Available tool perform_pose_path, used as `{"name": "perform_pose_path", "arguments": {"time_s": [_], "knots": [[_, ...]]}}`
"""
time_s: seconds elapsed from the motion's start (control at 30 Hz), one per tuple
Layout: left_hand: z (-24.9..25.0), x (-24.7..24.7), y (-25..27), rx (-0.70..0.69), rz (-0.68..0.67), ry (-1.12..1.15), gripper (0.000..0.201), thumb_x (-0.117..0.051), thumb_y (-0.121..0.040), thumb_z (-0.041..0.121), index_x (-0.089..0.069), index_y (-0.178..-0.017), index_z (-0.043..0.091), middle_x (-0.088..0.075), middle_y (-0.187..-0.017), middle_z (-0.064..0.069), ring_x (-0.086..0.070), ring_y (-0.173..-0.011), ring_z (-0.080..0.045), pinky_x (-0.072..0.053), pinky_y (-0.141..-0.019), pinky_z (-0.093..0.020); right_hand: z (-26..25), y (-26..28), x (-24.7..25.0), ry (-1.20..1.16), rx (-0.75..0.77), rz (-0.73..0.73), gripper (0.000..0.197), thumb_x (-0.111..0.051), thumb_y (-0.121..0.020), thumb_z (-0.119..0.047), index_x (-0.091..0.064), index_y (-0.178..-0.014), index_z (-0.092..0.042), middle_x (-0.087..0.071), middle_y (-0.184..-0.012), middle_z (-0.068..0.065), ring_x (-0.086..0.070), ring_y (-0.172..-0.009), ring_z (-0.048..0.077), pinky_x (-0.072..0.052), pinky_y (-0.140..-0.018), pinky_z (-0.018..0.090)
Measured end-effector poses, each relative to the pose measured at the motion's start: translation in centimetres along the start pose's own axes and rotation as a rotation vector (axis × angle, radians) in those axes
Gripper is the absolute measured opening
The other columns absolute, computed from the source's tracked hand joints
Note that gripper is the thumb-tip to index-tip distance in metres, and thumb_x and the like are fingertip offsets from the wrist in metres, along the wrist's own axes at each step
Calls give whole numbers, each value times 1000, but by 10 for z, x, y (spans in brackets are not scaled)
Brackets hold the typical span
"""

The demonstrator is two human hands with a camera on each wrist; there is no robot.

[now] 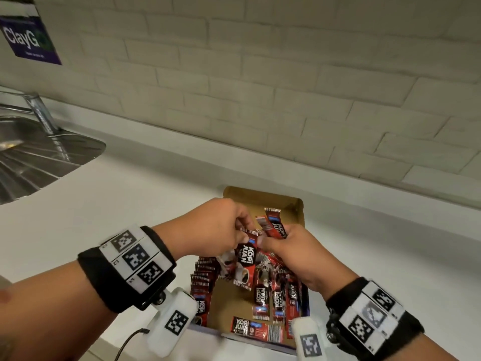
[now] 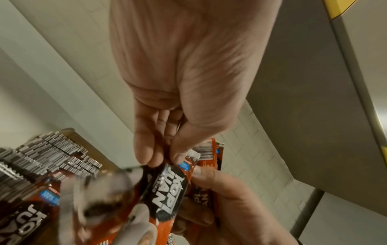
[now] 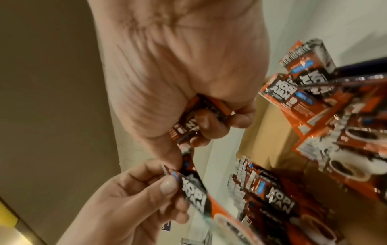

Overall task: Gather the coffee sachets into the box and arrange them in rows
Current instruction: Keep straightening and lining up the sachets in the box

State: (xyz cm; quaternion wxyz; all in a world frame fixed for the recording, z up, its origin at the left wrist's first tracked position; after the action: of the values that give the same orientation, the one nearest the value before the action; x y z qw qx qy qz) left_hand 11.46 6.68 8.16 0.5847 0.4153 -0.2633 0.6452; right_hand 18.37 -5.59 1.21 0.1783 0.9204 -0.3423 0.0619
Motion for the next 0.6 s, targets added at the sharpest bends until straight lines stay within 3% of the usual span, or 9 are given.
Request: {"name": "perform_pose_path", "arguments": {"time_s": [0.1, 0.2, 0.27, 0.4, 0.47, 0.53, 0.57, 0.6], "knots": [[4, 3, -1, -1, 21, -53, 13, -72, -91, 35, -71, -103, 30, -58, -74, 17, -55, -66, 2, -34, -54, -10, -1, 2, -2, -203, 7, 21, 32, -84, -82, -33, -75, -102, -10, -79, -98, 15, -74, -97, 39, -51, -102, 62], [-1, 3, -1, 13, 30, 30, 8, -72, -91, 34, -68, -92, 27, -67, -74, 10, -62, -67, -6, -47, -59, -22, -5, 6, -3, -302, 14, 18, 27, -79, -85, -27, -73, -102, -7, -78, -97, 17, -76, -93, 37, -53, -101, 59], [-7, 1, -1, 37, 24, 159, 7, -71, -93, 28, -69, -91, 22, -74, -74, 3, -69, -67, -11, -59, -69, -33, -2, 6, 0, -320, 18, 18, 33, -81, -84, -31, -72, -105, -8, -78, -100, 16, -76, -95, 35, -53, -101, 58], [-14, 10, 0, 79, 110, 427, 5, -69, -94, 14, -64, -94, 13, -76, -78, -9, -75, -70, -17, -62, -75, -37, 8, 6, 5, -204, 34, 35, 36, -85, -79, -36, -74, -109, -20, -79, -104, 9, -75, -100, 30, -52, -102, 58], [-15, 12, 1, 96, 140, 504, 7, -68, -94, 11, -61, -93, 10, -76, -81, -13, -75, -69, -16, -61, -66, -28, 12, 5, 7, -138, 40, 92, 25, -81, -87, -33, -74, -110, -26, -80, -98, 3, -77, -93, 27, -57, -95, 55], [-15, 11, 2, 104, 141, 451, 9, -70, -93, 14, -61, -91, 14, -76, -78, -8, -73, -66, -12, -52, -55, -20, 8, 8, 9, -18, 73, 170, 10, -75, -92, -33, -74, -102, -31, -79, -82, -4, -76, -76, 25, -62, -75, 44], [-15, 11, 1, 95, 142, 405, 10, -71, -92, 16, -62, -90, 19, -76, -75, -2, -71, -63, -10, -51, -53, -21, 3, 11, 7, 42, 93, 191, 2, -73, -93, -34, -74, -95, -34, -76, -72, -8, -70, -62, 22, -56, -60, 34], [-15, 11, 0, 81, 151, 359, 12, -72, -92, 17, -63, -89, 25, -74, -72, 3, -69, -60, -6, -50, -53, -22, 1, 12, 5, 81, 120, 194, 7, -73, -94, -34, -74, -88, -37, -71, -64, -10, -61, -53, 18, -47, -52, 30]]}}
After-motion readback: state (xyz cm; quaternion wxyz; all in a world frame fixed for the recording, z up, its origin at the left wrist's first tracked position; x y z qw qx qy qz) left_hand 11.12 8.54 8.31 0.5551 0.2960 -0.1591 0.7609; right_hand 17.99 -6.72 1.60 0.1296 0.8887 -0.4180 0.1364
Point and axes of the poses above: each hand's wrist, its own y-axis away from the middle knuckle, its own x-axis out of the back of the hand, z = x × y, the point moved 9 cm from there along -y, towards the middle knuckle
